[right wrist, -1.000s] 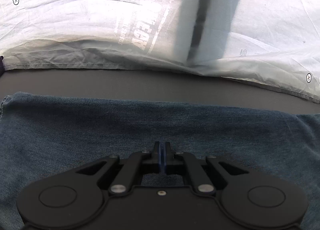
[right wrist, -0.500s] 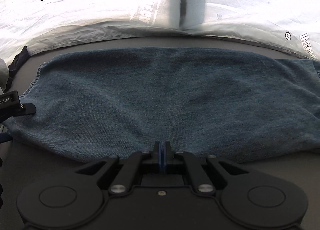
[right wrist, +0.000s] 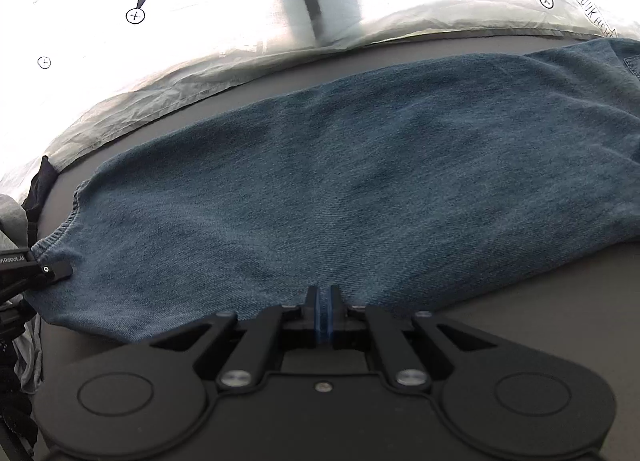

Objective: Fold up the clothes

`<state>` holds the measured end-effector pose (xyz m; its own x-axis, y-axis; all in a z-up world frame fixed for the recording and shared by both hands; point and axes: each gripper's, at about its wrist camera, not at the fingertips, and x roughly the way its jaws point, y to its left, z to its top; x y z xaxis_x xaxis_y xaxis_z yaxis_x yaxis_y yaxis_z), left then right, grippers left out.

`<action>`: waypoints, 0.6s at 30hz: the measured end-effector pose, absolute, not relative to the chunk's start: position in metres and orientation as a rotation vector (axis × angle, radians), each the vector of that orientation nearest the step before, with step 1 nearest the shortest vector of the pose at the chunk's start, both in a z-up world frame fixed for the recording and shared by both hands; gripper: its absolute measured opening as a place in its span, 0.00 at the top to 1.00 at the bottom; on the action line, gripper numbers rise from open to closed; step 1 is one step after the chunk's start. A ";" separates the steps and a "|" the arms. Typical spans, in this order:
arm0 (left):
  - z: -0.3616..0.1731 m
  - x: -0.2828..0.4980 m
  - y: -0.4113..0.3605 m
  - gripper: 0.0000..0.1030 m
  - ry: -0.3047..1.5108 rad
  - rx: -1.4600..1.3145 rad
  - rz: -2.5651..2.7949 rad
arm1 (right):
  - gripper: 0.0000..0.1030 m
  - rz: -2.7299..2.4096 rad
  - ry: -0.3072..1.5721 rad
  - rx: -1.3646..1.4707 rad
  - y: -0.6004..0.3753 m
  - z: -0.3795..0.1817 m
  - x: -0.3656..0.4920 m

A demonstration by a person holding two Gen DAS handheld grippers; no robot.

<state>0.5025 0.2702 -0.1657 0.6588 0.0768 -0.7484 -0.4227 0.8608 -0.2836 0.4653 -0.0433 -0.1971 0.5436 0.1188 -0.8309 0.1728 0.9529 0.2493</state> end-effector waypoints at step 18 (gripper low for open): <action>-0.144 0.495 0.016 0.75 0.844 -0.226 -0.160 | 0.96 -0.241 0.935 0.585 -0.209 -0.173 0.401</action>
<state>0.4954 0.0161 -0.1440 0.6543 -0.2291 -0.7207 0.0506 0.9641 -0.2606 0.4007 -0.2087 -0.1726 0.5815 0.0525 -0.8118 0.4387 0.8201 0.3673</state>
